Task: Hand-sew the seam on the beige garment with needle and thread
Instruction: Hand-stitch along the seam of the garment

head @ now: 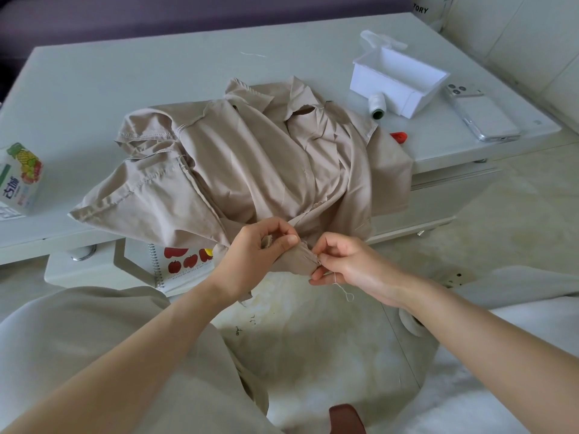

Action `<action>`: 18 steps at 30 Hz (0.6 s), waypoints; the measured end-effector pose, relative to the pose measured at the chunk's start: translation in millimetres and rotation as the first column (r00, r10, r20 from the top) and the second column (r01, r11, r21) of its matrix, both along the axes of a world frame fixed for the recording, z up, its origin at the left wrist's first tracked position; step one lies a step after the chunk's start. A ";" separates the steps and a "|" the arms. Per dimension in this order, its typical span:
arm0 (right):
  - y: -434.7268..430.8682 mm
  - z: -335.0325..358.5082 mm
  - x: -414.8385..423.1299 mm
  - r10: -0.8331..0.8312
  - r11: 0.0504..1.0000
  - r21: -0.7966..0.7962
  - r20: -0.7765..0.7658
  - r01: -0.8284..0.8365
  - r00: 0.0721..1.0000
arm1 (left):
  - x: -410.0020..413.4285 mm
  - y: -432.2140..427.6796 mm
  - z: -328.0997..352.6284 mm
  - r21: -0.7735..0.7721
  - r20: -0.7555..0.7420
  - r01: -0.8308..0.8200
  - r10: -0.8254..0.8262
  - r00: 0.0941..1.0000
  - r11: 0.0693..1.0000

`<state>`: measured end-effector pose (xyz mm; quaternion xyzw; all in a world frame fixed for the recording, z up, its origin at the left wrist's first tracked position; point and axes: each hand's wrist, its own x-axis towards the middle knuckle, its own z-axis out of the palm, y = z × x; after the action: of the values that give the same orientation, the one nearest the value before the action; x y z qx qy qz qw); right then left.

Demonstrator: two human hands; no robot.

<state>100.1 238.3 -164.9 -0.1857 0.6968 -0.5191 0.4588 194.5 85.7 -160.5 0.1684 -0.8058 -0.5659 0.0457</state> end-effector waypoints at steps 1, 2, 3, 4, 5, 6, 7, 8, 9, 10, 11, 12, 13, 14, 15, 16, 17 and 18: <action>0.2 -0.3 0.0 0.004 1.000 0.002 -0.002 -0.004 1.000 | -0.2 -0.2 -0.8 0.000 -0.004 0.007 -0.007 1.000 1.000; 0.6 -0.5 -0.1 0.007 1.000 0.004 -0.003 -0.007 1.000 | -0.5 -0.5 -1.2 0.002 -0.006 0.011 -0.011 1.000 1.000; 1.1 -0.5 -0.2 0.009 1.000 0.004 -0.004 -0.009 1.000 | -0.7 -0.9 -1.5 0.005 -0.009 0.014 -0.014 1.000 1.000; 1.4 -0.1 -0.6 0.011 1.000 0.003 -0.005 -0.011 1.000 | -1.0 -1.6 -2.0 0.006 -0.011 0.014 -0.014 1.000 1.000; 1.9 0.2 -0.7 0.014 1.000 0.001 -0.005 -0.014 1.000 | -1.4 -2.0 -2.4 0.005 -0.012 0.010 -0.010 1.000 1.000; 2.2 0.6 -0.9 0.018 1.000 -0.004 -0.006 -0.018 1.000 | -1.5 -2.2 -2.5 0.004 -0.014 0.004 -0.004 1.000 1.000; 2.4 1.2 -0.7 0.025 1.000 -0.009 -0.006 -0.025 1.000 | -1.5 -1.9 -2.2 0.002 -0.015 0.001 -0.001 1.000 1.000; 2.2 1.8 -0.7 0.033 0.999 -0.013 -0.009 -0.033 0.999 | -1.5 -1.6 -1.8 0.000 -0.015 0.001 -0.001 1.000 1.000; 1.8 2.4 -0.8 0.042 0.999 -0.017 -0.013 -0.043 0.999 | -2.1 -1.3 -1.6 0.001 -0.013 0.003 -0.003 1.000 1.000; 1.6 3.1 -0.8 0.052 0.998 -0.022 -0.017 -0.052 0.999 | -2.8 -1.1 -1.6 0.004 -0.009 0.004 -0.004 1.000 1.000; 0.8 4.1 -0.9 0.061 0.998 -0.031 -0.021 -0.062 0.998 | -3.5 -1.0 -1.3 0.009 -0.006 0.003 -0.003 1.000 1.000; 0.3 5.1 -0.8 0.067 0.997 -0.043 -0.022 -0.068 0.998 | -4.2 -0.2 -0.6 0.021 -0.008 0.004 -0.003 1.000 1.000; -1.0 5.9 -0.9 0.070 0.996 -0.058 -0.018 -0.071 0.997 | -4.9 0.4 0.0 0.031 -0.015 0.007 -0.006 1.000 0.999; -2.3 6.6 -0.7 0.075 0.994 -0.075 -0.007 -0.076 0.997 | -5.5 0.9 0.1 0.036 -0.017 0.012 -0.012 1.000 0.999; -3.3 7.0 0.2 0.084 0.992 -0.092 0.012 -0.082 0.996 | -5.7 2.2 0.3 0.042 -0.016 0.017 -0.016 1.000 0.999; -4.5 7.3 1.2 0.094 0.990 -0.110 0.030 -0.090 0.995 | -5.9 3.3 0.8 0.054 -0.014 0.017 -0.016 1.000 0.998; -5.8 7.4 2.0 0.101 0.987 -0.130 0.048 -0.094 0.994 | -6.0 4.5 1.8 0.076 -0.012 0.015 -0.014 1.000 0.997; -6.8 7.3 2.4 0.105 0.984 -0.151 0.067 -0.094 0.992 | -6.3 5.5 3.0 0.096 -0.011 0.011 -0.010 1.000 0.995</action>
<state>102.5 231.4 -157.6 -0.2344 0.6287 -0.5521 0.4949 188.2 91.1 -157.6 0.1633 -0.7783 -0.6051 0.0386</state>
